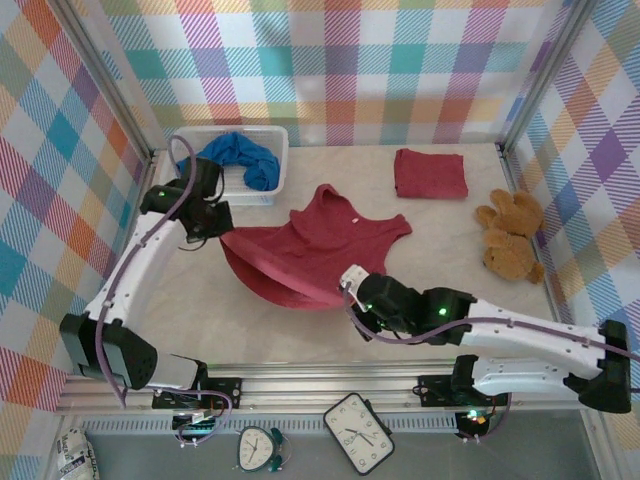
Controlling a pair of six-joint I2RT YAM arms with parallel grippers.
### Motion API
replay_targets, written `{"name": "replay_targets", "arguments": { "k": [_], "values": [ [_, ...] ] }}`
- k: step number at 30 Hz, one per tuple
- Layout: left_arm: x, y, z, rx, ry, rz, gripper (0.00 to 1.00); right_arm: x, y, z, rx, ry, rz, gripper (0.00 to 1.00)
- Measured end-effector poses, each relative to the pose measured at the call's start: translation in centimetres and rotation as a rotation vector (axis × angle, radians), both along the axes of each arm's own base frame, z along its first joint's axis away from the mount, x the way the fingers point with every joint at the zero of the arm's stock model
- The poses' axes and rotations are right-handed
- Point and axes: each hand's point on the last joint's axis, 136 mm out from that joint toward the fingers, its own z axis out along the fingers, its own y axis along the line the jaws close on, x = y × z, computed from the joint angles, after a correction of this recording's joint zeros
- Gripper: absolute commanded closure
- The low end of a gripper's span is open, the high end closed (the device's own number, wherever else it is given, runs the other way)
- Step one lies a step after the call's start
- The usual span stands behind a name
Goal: Fold and stack the tank tops
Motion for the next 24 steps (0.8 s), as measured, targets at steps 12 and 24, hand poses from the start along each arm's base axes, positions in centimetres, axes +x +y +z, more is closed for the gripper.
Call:
{"name": "replay_targets", "arguments": {
  "k": [12,24],
  "values": [
    [1.9,2.3,12.3,0.11,-0.248,0.024,1.0,7.0,-1.7,14.2,0.162,-0.323,-0.034,1.0],
    [16.2,-3.2,15.5,0.0,-0.406,-0.114,1.0,21.9,-7.2,20.2,0.213,-0.421,-0.213,1.0]
  ]
}}
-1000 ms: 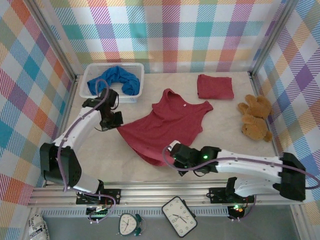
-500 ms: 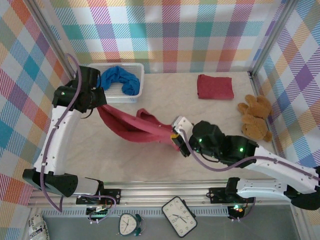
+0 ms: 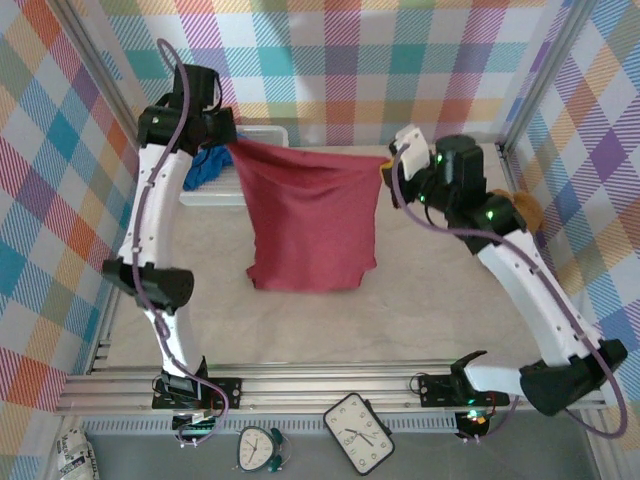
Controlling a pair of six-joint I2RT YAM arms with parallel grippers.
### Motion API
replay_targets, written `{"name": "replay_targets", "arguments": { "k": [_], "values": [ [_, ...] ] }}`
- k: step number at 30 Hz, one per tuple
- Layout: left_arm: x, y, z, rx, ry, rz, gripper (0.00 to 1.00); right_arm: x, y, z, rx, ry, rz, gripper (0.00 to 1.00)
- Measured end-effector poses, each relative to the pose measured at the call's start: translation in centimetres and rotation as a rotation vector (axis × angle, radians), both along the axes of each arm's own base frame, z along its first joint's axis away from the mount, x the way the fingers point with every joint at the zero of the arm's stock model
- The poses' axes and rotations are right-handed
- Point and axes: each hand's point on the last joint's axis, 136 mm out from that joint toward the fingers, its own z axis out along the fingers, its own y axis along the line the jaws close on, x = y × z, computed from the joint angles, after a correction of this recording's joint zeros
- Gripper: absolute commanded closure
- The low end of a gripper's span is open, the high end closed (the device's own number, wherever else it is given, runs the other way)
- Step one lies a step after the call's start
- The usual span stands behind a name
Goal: Fold and stack the tank tops
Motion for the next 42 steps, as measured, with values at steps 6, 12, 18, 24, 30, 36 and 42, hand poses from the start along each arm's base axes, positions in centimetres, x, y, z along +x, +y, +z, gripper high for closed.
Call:
{"name": "replay_targets", "arguments": {
  "k": [6,12,18,24,30,36,42],
  "values": [
    [2.1,-2.0,5.1,-0.081,-0.186,-0.079,1.0,1.5,-1.8,6.5,0.041,-0.127,0.02,1.0],
    [1.0,-3.0,7.7,-0.118,-0.251,-0.145,1.0,-3.2,-1.6,9.5,0.074,-0.23,0.137,1.0],
    [-3.1,-3.0,2.3,-0.114,-0.068,-0.187,1.0,-8.6,0.4,0.7,0.072,-0.042,0.275,1.0],
    [-10.1,-1.2,-12.7,-0.07,0.276,-0.152,1.0,-17.1,5.8,-17.7,-0.031,0.428,0.466,1.0],
    [-16.3,3.8,-26.6,-0.004,0.65,0.035,1.0,-25.3,10.4,-28.1,-0.212,0.708,0.631,1.0],
    [-17.5,8.2,-27.9,0.052,0.688,0.189,1.0,-28.2,14.4,-32.3,-0.31,0.787,0.722,1.0],
    [-17.6,10.8,-27.9,0.125,0.696,0.269,0.94,-30.1,18.7,-33.5,-0.352,0.802,0.821,0.93]
  ]
}}
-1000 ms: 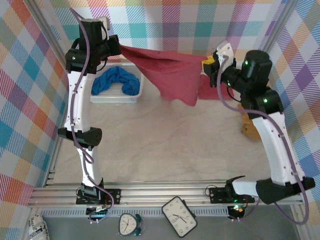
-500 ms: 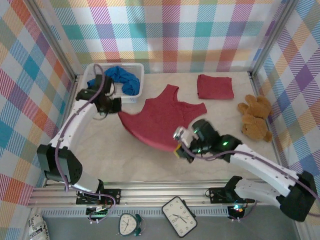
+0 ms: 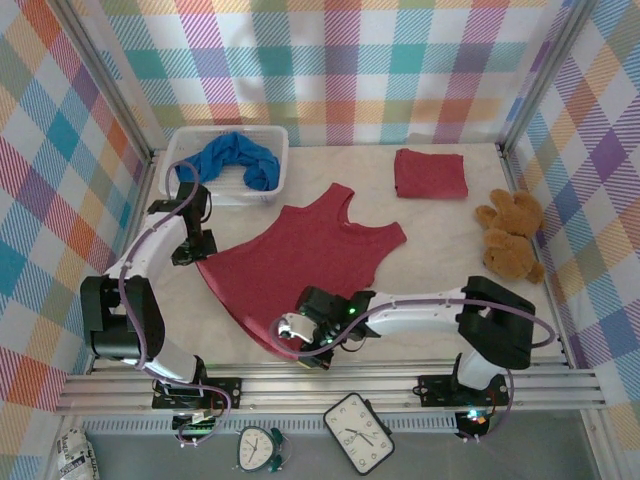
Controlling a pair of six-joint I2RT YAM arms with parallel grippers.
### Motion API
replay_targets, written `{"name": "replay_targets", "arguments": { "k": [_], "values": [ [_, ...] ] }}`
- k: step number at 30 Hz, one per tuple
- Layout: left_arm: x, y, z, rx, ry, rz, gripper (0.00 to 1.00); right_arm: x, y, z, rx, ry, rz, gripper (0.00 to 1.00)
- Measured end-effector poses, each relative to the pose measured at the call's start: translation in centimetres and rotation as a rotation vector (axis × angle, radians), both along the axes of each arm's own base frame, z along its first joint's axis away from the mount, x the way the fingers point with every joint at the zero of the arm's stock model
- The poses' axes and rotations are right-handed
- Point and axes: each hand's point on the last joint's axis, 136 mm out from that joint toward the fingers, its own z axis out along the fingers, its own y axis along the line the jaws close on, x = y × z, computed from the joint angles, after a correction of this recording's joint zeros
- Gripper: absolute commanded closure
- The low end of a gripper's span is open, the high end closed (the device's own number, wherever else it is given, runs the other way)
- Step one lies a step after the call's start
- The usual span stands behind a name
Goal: Fold and stack the tank tops
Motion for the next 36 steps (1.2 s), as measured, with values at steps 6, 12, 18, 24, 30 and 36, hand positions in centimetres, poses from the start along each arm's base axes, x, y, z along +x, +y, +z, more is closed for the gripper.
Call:
{"name": "replay_targets", "arguments": {
  "k": [6,12,18,24,30,36],
  "values": [
    [-0.4,1.3,-1.2,0.077,0.079,0.006,0.71,-0.9,1.7,0.9,0.029,0.031,0.047,0.6],
    [-0.2,1.7,-0.2,0.079,0.08,0.014,0.57,1.6,1.1,5.3,0.116,0.039,-0.002,0.46],
    [-0.2,-2.0,1.4,-0.115,-0.011,-0.008,0.53,10.8,-3.2,11.2,0.259,-0.043,-0.265,0.4],
    [-2.8,-7.8,-0.4,-0.343,-0.027,-0.041,0.54,21.4,-9.2,8.4,0.173,-0.059,-0.606,0.38],
    [-5.0,-10.0,-5.6,-0.413,0.097,-0.016,0.54,25.2,-10.9,1.7,0.037,0.063,-0.723,0.38],
    [-4.6,-11.1,-7.3,-0.418,0.115,-0.038,0.53,24.7,-11.5,-2.3,-0.051,0.158,-0.786,0.4]
  ]
}}
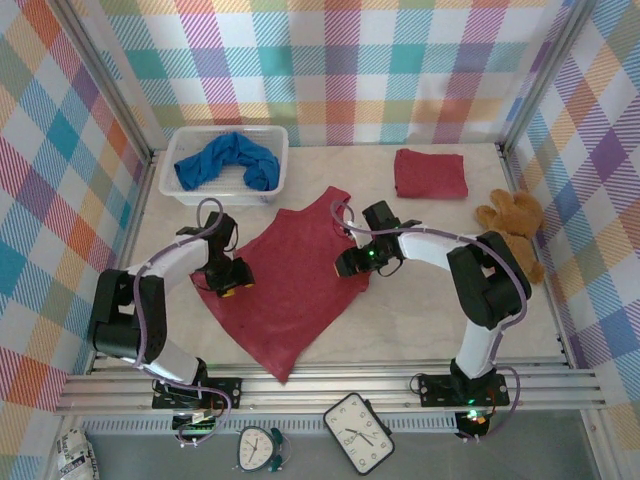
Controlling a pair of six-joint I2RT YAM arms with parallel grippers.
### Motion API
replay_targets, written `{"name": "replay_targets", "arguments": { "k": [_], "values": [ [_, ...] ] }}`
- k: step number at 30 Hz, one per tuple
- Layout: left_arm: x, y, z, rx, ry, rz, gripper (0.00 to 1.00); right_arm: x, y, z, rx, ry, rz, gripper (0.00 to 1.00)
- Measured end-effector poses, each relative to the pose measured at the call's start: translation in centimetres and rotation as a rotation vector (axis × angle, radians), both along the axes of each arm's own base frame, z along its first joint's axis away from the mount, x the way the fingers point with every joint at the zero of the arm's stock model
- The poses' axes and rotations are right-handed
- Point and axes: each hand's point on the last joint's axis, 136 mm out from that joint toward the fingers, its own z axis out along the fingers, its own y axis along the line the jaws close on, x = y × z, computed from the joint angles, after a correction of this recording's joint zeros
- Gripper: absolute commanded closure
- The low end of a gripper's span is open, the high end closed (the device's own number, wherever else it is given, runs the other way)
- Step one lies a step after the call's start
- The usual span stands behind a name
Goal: Fold and stack the tank tops
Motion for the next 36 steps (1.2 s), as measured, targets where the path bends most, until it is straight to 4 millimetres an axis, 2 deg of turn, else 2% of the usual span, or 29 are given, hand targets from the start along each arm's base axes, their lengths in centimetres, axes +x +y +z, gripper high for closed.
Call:
{"name": "replay_targets", "arguments": {
  "k": [5,14,20,25,28,29,33,36],
  "values": [
    [0.1,-0.9,-1.1,0.007,0.016,-0.04,0.52,-1.4,-1.5,-0.7,-0.027,0.025,-0.069,0.39],
    [1.2,-4.7,-1.4,-0.012,0.023,-0.178,0.49,-5.6,-5.9,-1.1,-0.085,0.101,-0.318,0.37],
    [2.2,-7.7,-1.1,-0.054,0.011,-0.262,0.49,-9.1,-9.0,-1.2,-0.103,0.181,-0.51,0.36],
    [3.4,-7.9,0.6,-0.029,-0.021,-0.309,0.48,-10.5,-11.5,-0.9,-0.182,0.192,-0.616,0.28],
    [4.8,-7.5,2.2,0.02,-0.068,-0.369,0.48,-10.2,-11.9,0.2,-0.192,0.139,-0.594,0.21],
    [5.2,-7.3,2.6,0.044,-0.081,-0.398,0.49,-9.6,-11.8,1.1,-0.189,0.098,-0.571,0.2],
    [6.6,-5.7,4.0,0.128,-0.131,-0.528,0.51,-5.7,-10.1,5.3,-0.132,-0.112,-0.423,0.18],
    [7.2,-4.1,4.5,0.184,-0.145,-0.634,0.51,-2.8,-8.4,7.5,-0.107,-0.254,-0.282,0.18]
  ]
}}
